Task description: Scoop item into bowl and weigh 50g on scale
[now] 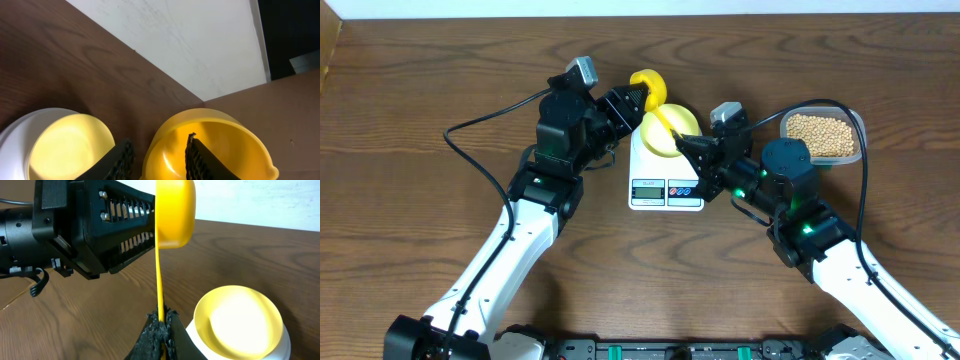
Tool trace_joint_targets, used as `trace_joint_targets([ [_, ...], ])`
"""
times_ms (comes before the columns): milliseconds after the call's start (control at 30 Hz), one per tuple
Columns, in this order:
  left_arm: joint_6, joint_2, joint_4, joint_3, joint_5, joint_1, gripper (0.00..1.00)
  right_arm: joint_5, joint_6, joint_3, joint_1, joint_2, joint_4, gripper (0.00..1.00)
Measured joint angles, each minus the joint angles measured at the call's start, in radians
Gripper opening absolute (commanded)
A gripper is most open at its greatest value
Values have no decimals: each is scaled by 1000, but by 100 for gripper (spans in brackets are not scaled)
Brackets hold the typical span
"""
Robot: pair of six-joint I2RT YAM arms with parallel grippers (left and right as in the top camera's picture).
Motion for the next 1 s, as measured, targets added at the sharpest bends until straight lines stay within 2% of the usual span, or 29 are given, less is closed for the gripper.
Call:
trace_joint_targets([
  [267, 0, 0, 6, 0, 0, 0, 36, -6, 0, 0, 0, 0, 0, 2],
  [367, 1, 0, 15, 0, 0, 0, 31, -17, 0, 0, 0, 0, 0, 2],
  [600, 0, 0, 16, 0, 0, 0, 30, -19, 0, 0, 0, 0, 0, 1],
  [733, 0, 0, 16, 0, 0, 0, 24, -19, 0, 0, 0, 0, 1, 1],
  [967, 1, 0, 16, 0, 0, 0, 19, -18, 0, 0, 0, 0, 5, 1],
  [1000, 0, 0, 16, 0, -1, 0, 15, -18, 0, 0, 0, 0, 5, 1],
])
